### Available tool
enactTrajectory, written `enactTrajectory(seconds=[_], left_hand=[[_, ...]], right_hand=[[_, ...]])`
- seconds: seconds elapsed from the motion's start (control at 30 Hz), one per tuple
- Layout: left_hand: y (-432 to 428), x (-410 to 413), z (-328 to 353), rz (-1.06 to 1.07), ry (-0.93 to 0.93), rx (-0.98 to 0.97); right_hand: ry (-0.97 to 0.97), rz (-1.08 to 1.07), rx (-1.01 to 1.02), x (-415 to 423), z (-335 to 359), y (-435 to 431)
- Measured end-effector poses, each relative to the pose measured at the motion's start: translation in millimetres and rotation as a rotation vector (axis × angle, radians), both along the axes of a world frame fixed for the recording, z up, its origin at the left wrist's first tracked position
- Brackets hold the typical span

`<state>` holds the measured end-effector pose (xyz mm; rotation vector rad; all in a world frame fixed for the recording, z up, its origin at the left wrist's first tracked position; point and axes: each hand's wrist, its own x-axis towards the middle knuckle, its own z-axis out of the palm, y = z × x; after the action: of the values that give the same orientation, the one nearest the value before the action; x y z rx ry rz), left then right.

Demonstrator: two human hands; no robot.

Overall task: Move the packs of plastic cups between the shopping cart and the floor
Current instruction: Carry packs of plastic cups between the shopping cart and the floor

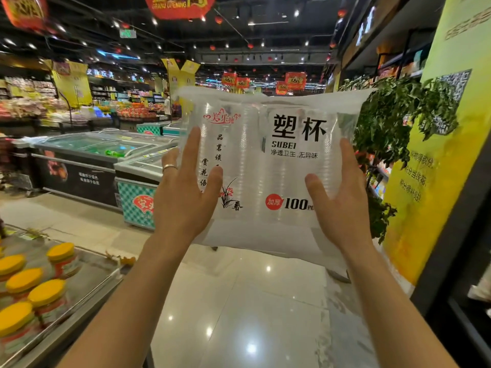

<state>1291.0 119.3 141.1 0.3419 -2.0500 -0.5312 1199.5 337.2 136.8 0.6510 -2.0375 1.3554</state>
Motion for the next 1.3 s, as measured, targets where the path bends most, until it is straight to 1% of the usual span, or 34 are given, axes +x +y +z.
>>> enactTrajectory(seconds=[0.4, 0.6, 0.8, 1.07, 1.3], left_hand=[[-10.6, -241.8, 13.8, 0.038, 0.013, -0.001], [-12.8, -325.4, 13.4, 0.053, 0.015, -0.001], [-24.6, -407.2, 3.6, 0.031, 0.023, -0.010], [-72.7, -535.2, -6.0, 0.023, 0.021, -0.005], [-139.8, -668.9, 1.0, 0.021, 0.015, 0.027]], right_hand=[[-0.002, 0.024, -0.025, -250.2, 13.4, -15.9], [0.033, 0.030, -0.015, -334.8, 12.2, -17.7], [0.019, -0.014, -0.006, -414.6, 3.8, -29.2], [0.010, -0.024, 0.014, -538.4, -5.8, -72.5], [0.014, -0.044, 0.038, -670.0, 5.1, -144.1]])
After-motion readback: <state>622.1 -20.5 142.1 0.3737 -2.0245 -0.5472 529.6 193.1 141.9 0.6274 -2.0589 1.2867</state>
